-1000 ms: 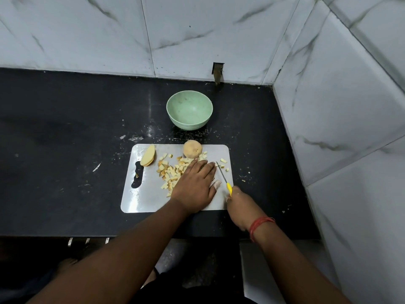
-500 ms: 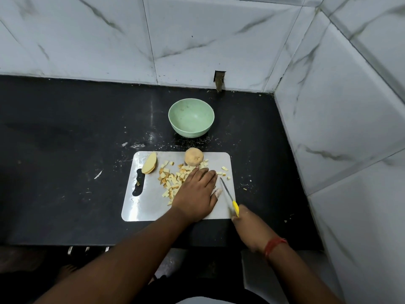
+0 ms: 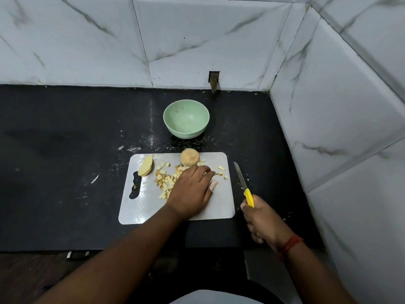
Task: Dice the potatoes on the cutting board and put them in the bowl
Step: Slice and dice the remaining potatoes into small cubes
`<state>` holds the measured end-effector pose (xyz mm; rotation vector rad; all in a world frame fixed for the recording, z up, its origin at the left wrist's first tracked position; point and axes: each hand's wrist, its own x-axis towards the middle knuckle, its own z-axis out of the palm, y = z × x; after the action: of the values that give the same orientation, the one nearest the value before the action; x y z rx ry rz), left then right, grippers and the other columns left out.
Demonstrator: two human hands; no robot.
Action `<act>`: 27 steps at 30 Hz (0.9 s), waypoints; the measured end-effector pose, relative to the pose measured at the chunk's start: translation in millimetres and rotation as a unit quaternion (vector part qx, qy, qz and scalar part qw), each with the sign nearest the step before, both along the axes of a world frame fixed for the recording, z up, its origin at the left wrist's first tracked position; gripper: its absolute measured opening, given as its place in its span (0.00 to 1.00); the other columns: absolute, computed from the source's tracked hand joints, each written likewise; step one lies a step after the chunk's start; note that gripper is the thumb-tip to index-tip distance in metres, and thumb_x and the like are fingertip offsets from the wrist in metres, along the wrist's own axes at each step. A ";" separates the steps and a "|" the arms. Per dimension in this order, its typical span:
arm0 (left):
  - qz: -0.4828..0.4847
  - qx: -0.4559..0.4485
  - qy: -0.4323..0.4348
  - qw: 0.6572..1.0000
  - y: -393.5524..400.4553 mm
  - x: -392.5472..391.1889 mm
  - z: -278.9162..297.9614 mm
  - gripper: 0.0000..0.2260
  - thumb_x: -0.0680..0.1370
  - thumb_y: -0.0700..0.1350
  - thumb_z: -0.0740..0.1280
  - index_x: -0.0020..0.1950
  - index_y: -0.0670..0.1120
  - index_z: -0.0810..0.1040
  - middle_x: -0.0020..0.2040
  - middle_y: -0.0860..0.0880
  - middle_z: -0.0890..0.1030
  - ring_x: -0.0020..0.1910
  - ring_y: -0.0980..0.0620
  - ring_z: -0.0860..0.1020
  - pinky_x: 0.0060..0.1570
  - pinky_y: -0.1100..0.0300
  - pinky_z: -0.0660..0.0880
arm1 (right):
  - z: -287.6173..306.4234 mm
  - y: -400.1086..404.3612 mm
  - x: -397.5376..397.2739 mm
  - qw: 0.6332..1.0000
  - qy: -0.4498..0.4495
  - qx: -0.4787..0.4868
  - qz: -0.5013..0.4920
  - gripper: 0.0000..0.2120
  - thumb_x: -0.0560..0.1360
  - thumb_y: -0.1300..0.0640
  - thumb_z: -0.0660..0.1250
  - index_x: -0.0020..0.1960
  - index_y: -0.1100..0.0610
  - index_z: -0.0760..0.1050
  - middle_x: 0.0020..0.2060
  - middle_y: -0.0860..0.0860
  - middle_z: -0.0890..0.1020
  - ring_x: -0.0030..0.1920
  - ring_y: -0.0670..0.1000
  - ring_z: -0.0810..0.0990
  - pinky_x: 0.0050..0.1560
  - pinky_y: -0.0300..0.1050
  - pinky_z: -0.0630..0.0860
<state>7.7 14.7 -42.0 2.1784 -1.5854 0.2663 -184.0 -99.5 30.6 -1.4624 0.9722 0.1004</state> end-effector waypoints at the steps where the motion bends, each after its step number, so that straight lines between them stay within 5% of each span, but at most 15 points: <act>1: -0.014 0.004 -0.003 1.000 -3.7 0.6 1.7 0.18 0.84 0.51 0.57 0.65 0.41 0.79 0.61 0.43 0.79 0.58 0.44 0.76 0.60 0.47 0.74 | -0.7 -0.6 -0.1 1.000 -0.007 -0.001 -0.007 0.07 0.83 0.56 0.56 0.46 0.55 0.66 0.27 0.50 0.65 0.22 0.47 0.59 0.22 0.38 0.59; 7: -0.079 0.151 -0.032 0.985 -42.5 -10.3 4.8 0.30 0.85 0.60 0.48 0.79 0.42 0.67 0.79 0.42 0.67 0.78 0.43 0.64 0.79 0.47 0.58 | -4.7 -3.5 1.7 0.997 -0.037 0.012 -0.065 0.06 0.83 0.55 0.57 0.50 0.56 0.68 0.27 0.52 0.65 0.22 0.48 0.59 0.22 0.38 0.60; 13: -0.051 0.274 -0.069 0.958 -38.1 -9.8 7.4 0.41 0.80 0.65 0.32 0.83 0.40 0.55 0.84 0.42 0.56 0.83 0.44 0.52 0.80 0.51 0.42 | -5.9 -3.3 0.3 0.997 -0.041 0.008 -0.058 0.07 0.83 0.55 0.57 0.52 0.59 0.68 0.27 0.52 0.65 0.22 0.48 0.60 0.22 0.39 0.60; 20: -0.017 0.270 -0.034 0.962 -18.6 -2.3 8.5 0.36 0.84 0.64 0.41 0.83 0.40 0.54 0.84 0.42 0.55 0.83 0.44 0.51 0.81 0.51 0.42 | -4.7 -1.4 6.8 0.999 -0.028 0.002 -0.039 0.07 0.83 0.53 0.57 0.52 0.57 0.69 0.27 0.52 0.66 0.23 0.48 0.61 0.22 0.40 0.62; 27: 0.032 0.077 -0.001 0.996 1.9 5.2 14.4 0.24 0.83 0.55 0.56 0.73 0.42 0.75 0.69 0.43 0.77 0.69 0.43 0.73 0.78 0.46 0.62 | -3.7 6.3 17.4 0.999 -0.036 -0.003 -0.008 0.06 0.83 0.54 0.57 0.50 0.56 0.69 0.27 0.51 0.66 0.23 0.48 0.61 0.23 0.40 0.61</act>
<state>13.0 16.6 -27.7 2.3501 -1.5859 0.1709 -166.6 -93.2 26.9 -1.4538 0.9262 0.0337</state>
